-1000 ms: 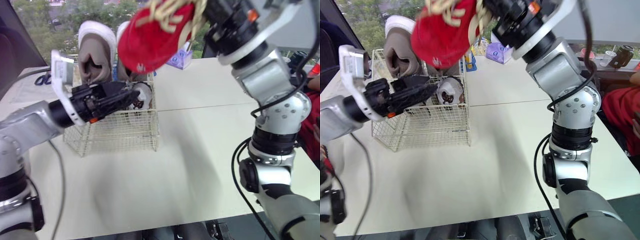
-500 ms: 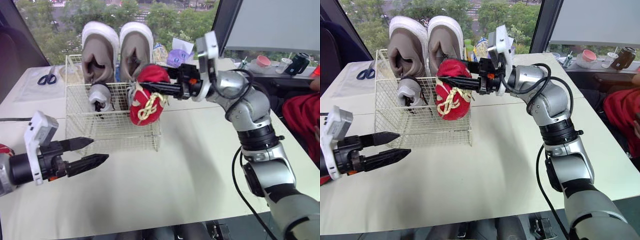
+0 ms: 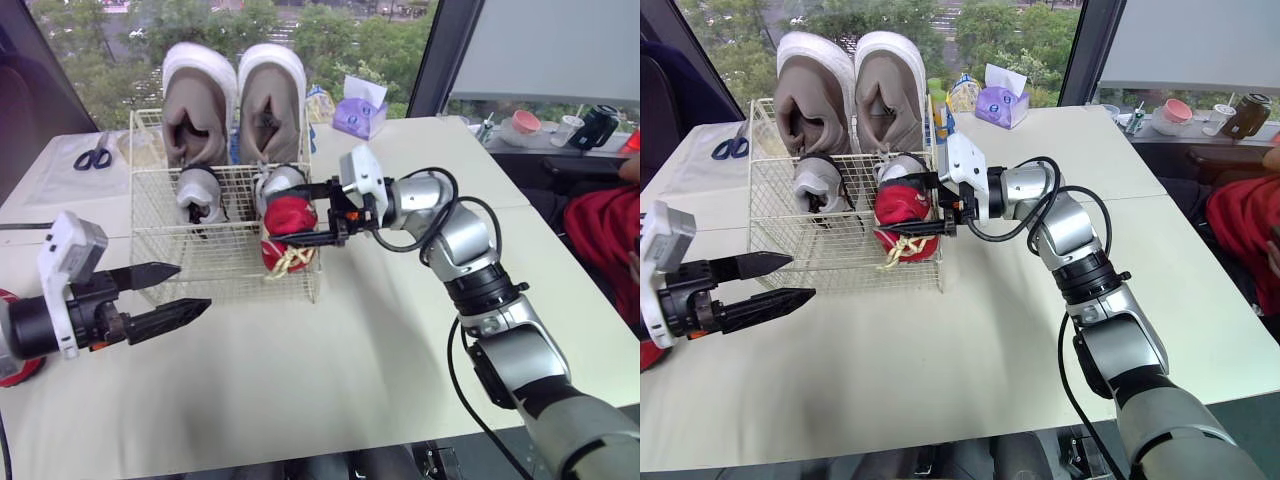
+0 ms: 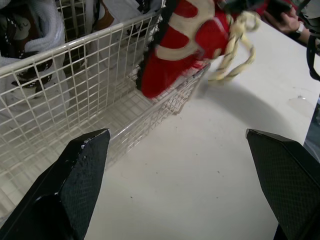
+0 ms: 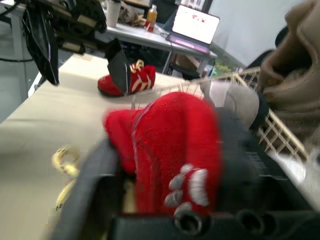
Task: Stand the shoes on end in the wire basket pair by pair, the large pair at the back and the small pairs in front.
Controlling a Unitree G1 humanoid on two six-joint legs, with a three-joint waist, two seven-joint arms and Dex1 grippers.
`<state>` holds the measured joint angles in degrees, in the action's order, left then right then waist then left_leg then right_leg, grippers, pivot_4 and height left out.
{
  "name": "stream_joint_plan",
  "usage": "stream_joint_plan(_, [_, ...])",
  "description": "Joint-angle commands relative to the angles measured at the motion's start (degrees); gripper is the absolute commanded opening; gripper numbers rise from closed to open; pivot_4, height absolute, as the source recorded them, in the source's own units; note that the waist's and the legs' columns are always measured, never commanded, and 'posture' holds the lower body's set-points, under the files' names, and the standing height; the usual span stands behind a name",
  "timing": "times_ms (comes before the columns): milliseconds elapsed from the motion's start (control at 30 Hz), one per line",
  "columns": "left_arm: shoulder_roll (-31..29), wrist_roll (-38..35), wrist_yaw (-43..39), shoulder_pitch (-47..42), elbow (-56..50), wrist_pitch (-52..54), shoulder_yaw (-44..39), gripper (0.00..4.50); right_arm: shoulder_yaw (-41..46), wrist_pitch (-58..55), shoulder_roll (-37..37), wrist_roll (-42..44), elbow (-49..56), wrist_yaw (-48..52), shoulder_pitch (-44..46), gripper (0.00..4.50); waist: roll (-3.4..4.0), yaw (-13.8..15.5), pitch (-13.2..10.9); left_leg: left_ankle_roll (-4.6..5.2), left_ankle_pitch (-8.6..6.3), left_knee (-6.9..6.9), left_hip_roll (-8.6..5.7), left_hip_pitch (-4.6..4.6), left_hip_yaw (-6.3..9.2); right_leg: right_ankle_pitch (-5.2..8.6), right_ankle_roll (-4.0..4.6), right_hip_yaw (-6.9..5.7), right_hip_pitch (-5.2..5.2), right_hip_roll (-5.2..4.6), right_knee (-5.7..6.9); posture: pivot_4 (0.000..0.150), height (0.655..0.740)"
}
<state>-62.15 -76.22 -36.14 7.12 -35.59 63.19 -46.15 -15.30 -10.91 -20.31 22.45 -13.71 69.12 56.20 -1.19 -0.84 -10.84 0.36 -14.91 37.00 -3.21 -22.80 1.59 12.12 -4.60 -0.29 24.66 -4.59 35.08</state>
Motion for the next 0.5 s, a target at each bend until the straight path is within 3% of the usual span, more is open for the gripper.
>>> stream_joint_plan(33, [-0.38, 0.76, -0.77, -0.26, 0.34, -1.48, -0.84, 4.50, 2.53, -0.84, -0.58, 0.54, 2.03, 0.42, 0.54, 4.43, 0.01, -0.06, -0.01, 0.00, 0.00, -0.02, 0.00, 0.00, 0.00, 0.00, 0.00, 0.00, 0.01, 0.00, 0.00, 0.150, 0.7400])
stream_joint_plan(333, [-2.74, 4.24, -0.36, -2.35, 10.39, -0.41, -10.82, 4.50, 10.75, -20.09, -8.63, 14.42, 19.74, 0.89, -0.25, 4.43, 0.01, 0.07, -0.01, 0.00, 0.01, -0.06, 0.01, -0.12, 0.03, 0.01, 0.01, 0.00, 0.14, 0.00, 0.01, 0.150, 0.7400])
stream_joint_plan(500, [-7.52, 14.70, 3.26, -0.76, 20.76, 4.07, -17.71, 4.50, 14.46, -28.65, -17.92, 19.15, 21.27, 5.29, 2.23, 4.43, 0.03, 0.02, -0.02, 0.01, 0.00, -0.06, 0.01, -0.11, 0.02, 0.02, 0.03, 0.00, 0.14, -0.04, -0.03, 0.150, 0.7400])
